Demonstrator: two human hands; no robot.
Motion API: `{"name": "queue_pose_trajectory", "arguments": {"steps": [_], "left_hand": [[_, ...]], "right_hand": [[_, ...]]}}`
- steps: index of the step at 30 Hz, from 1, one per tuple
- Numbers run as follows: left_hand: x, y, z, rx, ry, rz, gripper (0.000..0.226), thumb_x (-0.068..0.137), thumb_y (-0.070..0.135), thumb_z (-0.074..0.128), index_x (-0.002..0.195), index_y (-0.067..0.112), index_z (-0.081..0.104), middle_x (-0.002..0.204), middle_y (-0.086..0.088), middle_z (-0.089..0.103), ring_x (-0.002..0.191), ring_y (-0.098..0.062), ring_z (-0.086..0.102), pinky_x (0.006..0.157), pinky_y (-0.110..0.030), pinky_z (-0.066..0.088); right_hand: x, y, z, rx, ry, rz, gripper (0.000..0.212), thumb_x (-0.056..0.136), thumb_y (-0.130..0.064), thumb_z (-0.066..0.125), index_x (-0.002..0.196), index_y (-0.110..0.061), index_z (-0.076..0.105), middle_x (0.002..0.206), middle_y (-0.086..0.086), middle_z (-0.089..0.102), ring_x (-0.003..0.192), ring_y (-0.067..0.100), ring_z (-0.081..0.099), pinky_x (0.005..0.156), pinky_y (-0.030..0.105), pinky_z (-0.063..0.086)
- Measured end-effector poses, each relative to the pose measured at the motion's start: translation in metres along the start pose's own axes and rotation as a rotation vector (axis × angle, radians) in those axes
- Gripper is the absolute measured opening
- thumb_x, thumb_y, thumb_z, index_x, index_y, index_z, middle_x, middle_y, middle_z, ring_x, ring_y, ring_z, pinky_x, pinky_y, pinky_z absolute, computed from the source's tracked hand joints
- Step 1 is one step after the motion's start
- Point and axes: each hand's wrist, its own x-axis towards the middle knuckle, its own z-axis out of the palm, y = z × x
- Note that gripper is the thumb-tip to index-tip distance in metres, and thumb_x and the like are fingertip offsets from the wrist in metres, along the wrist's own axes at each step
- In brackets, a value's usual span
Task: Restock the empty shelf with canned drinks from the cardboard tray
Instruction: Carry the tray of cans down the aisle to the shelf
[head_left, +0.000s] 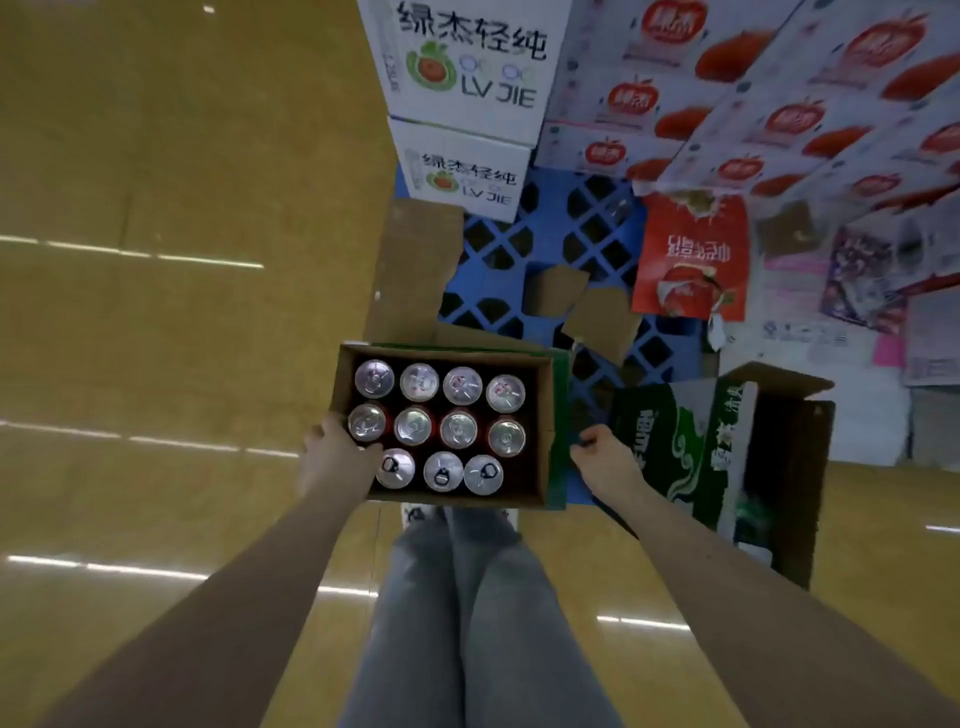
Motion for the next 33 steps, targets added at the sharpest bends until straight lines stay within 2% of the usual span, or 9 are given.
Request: {"name": "queue_pose_trajectory", "arguments": {"steps": [3,7,9,12,15,19,23,29,33], "left_hand": [[0.03,-0.006,0.002,-0.019,0.009,-0.084,0.066,0.085,0.023,0.059,0.139,0.005,0.027,0.14,-0.022,0.036,0.127,-0.04,0.038,0.099,-0.045,0.035],[0.076,-0.016,0.013,-0.056,-0.064,-0.087,0.055,0.085,0.025,0.06,0.13,0.003,0.038,0.125,-0.024,0.053,0.111,-0.041,0.052,0.084,-0.042,0.042],[0.092,-0.018,0.014,-0.03,-0.059,-0.05,0.044,0.087,0.026,0.058,0.12,0.002,0.044,0.114,-0.024,0.058,0.103,-0.04,0.055,0.076,-0.038,0.04],[0.113,-0.024,0.015,0.084,-0.039,0.016,0.031,0.091,0.029,0.051,0.11,0.003,0.051,0.104,-0.023,0.061,0.092,-0.037,0.056,0.071,-0.035,0.039],[0.136,-0.033,0.015,0.238,-0.085,0.063,0.038,0.094,0.038,0.044,0.106,0.003,0.056,0.099,-0.021,0.063,0.091,-0.036,0.058,0.07,-0.034,0.041],[0.148,-0.037,0.015,0.478,-0.117,0.083,0.049,0.095,0.049,0.031,0.089,0.008,0.058,0.084,-0.012,0.059,0.077,-0.029,0.055,0.069,-0.031,0.044],[0.145,-0.034,0.016,0.608,-0.096,0.111,0.047,0.096,0.05,0.026,0.079,0.013,0.051,0.073,-0.003,0.05,0.074,-0.025,0.052,0.066,-0.029,0.041],[0.146,-0.036,0.013,0.637,-0.124,0.172,0.051,0.097,0.047,0.026,0.092,0.01,0.06,0.091,-0.01,0.062,0.087,-0.029,0.06,0.07,-0.03,0.043],[0.141,-0.036,0.014,0.612,-0.106,0.21,0.048,0.099,0.043,0.027,0.083,0.009,0.057,0.08,-0.008,0.054,0.075,-0.027,0.053,0.065,-0.03,0.042]], "right_hand": [[0.017,-0.008,0.007,0.014,-0.036,0.038,0.041,0.095,-0.023,0.049,0.131,-0.006,0.042,0.116,0.016,0.06,0.082,0.021,0.051,0.06,0.029,0.035],[0.039,-0.022,0.022,0.077,-0.047,0.07,0.051,0.093,-0.024,0.049,0.138,-0.006,0.036,0.126,0.015,0.056,0.104,0.029,0.056,0.075,0.026,0.036],[0.05,-0.025,0.03,0.09,-0.036,0.084,0.046,0.092,-0.027,0.049,0.132,-0.006,0.04,0.121,0.016,0.058,0.098,0.03,0.056,0.076,0.03,0.04],[0.065,-0.027,0.04,0.033,0.004,0.102,0.037,0.093,-0.036,0.046,0.115,-0.007,0.049,0.111,0.016,0.06,0.093,0.032,0.058,0.078,0.035,0.046],[0.07,-0.032,0.04,-0.215,0.066,0.122,0.046,0.096,-0.048,0.034,0.099,-0.007,0.057,0.093,0.009,0.058,0.089,0.029,0.059,0.07,0.032,0.043],[0.073,-0.034,0.038,-0.437,0.131,0.134,0.05,0.097,-0.05,0.028,0.073,-0.012,0.049,0.072,0.004,0.051,0.067,0.023,0.049,0.059,0.028,0.037],[0.072,-0.033,0.039,-0.485,0.128,0.153,0.046,0.097,-0.05,0.031,0.075,-0.013,0.047,0.063,0.0,0.042,0.061,0.02,0.046,0.056,0.027,0.035],[0.068,-0.031,0.043,-0.411,0.084,0.149,0.042,0.098,-0.046,0.031,0.079,-0.012,0.046,0.077,0.005,0.05,0.074,0.024,0.05,0.063,0.03,0.038],[0.072,-0.026,0.04,-0.39,0.057,0.054,0.045,0.099,-0.039,0.033,0.062,-0.014,0.04,0.066,0.004,0.047,0.068,0.023,0.051,0.059,0.029,0.038]]}}
